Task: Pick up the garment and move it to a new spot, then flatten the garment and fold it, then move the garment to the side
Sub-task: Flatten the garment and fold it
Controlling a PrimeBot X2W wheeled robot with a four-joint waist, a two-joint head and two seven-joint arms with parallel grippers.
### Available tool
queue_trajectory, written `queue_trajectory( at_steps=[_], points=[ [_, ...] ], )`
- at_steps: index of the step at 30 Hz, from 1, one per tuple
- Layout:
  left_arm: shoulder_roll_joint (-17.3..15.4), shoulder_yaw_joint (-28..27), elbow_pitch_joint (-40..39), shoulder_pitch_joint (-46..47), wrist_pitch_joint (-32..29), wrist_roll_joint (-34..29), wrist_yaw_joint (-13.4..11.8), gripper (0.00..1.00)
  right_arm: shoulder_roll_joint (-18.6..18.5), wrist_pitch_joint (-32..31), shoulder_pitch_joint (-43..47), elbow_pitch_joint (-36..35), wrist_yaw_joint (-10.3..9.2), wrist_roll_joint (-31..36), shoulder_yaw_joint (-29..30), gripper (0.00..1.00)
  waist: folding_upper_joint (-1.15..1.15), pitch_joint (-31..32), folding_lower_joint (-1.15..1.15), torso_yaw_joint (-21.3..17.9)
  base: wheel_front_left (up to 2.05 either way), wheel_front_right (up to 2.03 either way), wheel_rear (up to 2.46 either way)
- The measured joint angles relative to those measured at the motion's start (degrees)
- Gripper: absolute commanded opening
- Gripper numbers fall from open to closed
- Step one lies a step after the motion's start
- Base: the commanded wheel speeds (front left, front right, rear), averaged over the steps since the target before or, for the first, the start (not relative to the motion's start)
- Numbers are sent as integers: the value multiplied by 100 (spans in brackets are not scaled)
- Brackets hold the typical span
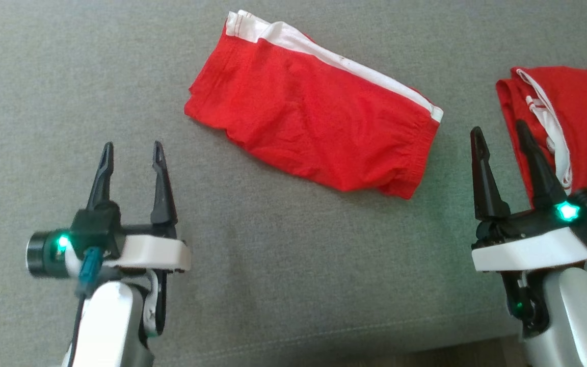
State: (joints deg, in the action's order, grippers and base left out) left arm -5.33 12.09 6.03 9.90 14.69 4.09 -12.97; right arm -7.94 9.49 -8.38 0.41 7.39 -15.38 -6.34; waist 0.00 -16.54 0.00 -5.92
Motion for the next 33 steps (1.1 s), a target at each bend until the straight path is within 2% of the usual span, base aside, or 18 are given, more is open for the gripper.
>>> queue_trajectory(
  at_steps=[4, 8, 16, 20, 23, 26, 27, 28, 31, 33],
  points=[
    [-25, 114, 211, 410, -9, 2, 327, 100, 9, -18, -3, -45, 0, 0, 0, 100, 0, -114, 0, -25, 0, 0, 0],
    [-34, 307, 784, 1400, -391, 25, 727, 100, 29, -51, -41, -107, 0, -1, -43, 100, 0, -294, 0, -86, 0, 0, 0],
    [-43, 423, 2763, 3126, -1425, 178, 1334, 100, 77, -51, -105, -119, 0, -27, -115, 100, 0, -685, 0, -348, 0, 0, 0],
    [-78, 510, 3767, 3614, -1774, 185, 1482, 100, 98, -49, -218, -81, 0, -83, -170, 100, 0, -818, 0, -485, 0, 0, 0],
    [-93, 571, 4072, 3822, -1849, 177, 1507, 100, 124, -48, -220, -37, 0, -115, -187, 100, 0, -855, 0, -538, 0, 0, 0],
    [-49, 681, 4615, 4366, -2399, 103, 1506, 100, 149, -48, -220, 20, 0, -140, -188, 100, 0, -874, 0, -569, 0, 0, 0],
    [-14, 715, 4690, 4442, -2513, 103, 1506, 95, 152, -48, -219, 26, 0, -154, -187, 100, 0, -870, 0, -567, 0, 0, 0],
    [0, 770, 4769, 4496, -2594, 81, 1506, 68, 154, -48, -219, 32, 0, -186, -182, 100, 0, -864, 0, -562, 0, 0, 0],
    [73, 922, 4935, 4660, -2884, -18, 1550, 0, 160, -49, -220, 34, 0, -190, -177, 100, 0, -856, 0, -547, 0, 0, 0],
    [111, 1006, 5000, 4731, -2978, -114, 1537, 0, 165, -51, -224, 36, -1, -231, -180, 100, 0, -853, 0, -543, 0, 0, 0]
  ],
)
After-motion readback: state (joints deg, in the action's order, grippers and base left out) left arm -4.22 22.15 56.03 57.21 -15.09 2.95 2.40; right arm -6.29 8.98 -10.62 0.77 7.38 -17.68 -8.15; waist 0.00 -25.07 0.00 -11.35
